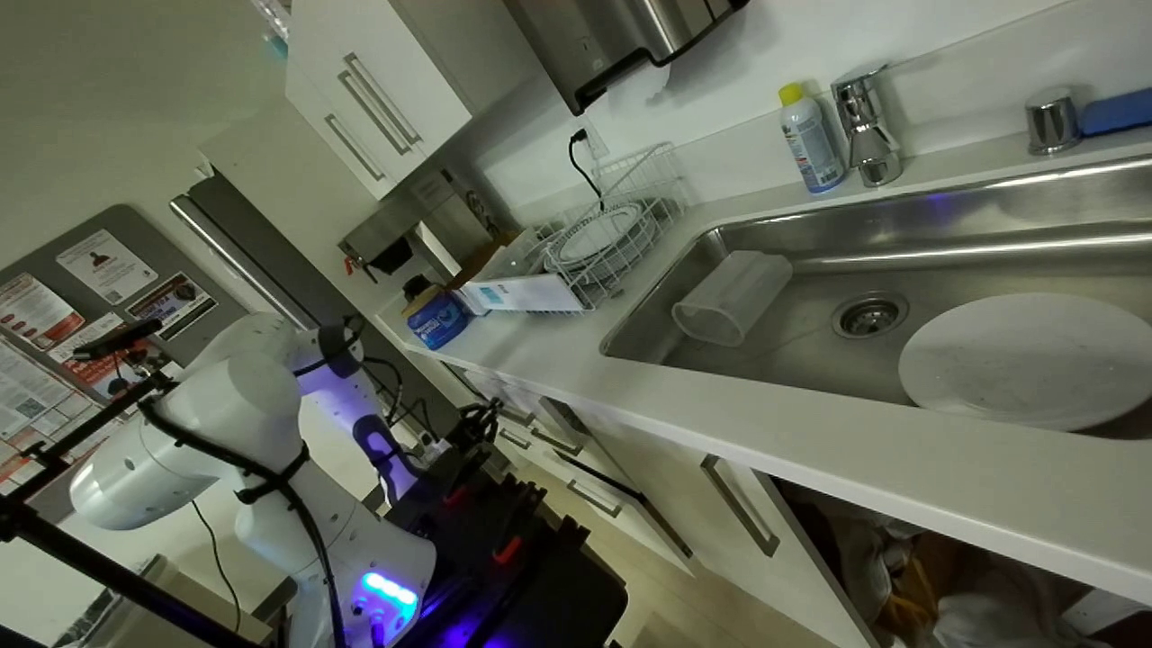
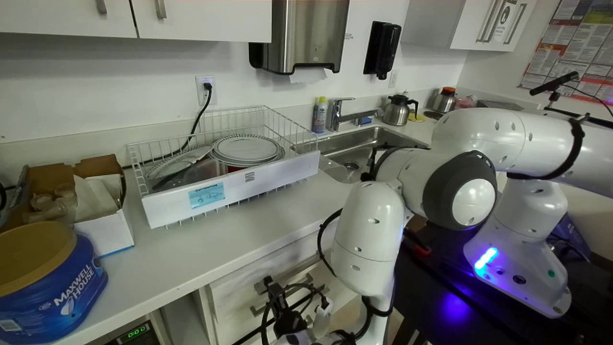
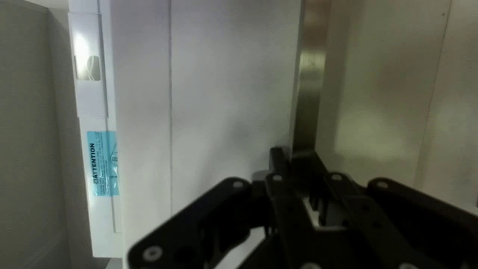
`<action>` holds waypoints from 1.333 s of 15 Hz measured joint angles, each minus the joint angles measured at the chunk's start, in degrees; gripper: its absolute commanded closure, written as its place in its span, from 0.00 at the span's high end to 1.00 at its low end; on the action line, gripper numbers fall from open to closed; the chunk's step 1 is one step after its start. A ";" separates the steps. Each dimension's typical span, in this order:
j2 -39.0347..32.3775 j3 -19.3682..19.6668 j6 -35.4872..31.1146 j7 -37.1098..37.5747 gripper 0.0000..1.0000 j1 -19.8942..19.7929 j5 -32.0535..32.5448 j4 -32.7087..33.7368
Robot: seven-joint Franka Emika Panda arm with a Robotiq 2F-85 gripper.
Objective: Open the first top drawer
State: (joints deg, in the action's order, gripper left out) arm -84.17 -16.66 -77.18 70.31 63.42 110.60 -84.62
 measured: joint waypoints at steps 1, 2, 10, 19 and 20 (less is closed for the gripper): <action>0.00 -0.85 0.82 0.00 0.04 0.58 -1.31 -0.04; -0.01 -1.60 1.57 0.00 0.04 1.34 -2.63 -0.05; 0.08 -0.89 3.98 3.05 0.04 15.50 -17.83 1.25; 0.03 1.40 3.67 3.38 0.42 25.65 -26.85 3.40; 0.03 1.40 3.74 3.30 0.49 25.84 -27.09 3.47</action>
State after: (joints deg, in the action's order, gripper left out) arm -84.14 -15.26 -73.44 73.61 89.25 83.50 -81.16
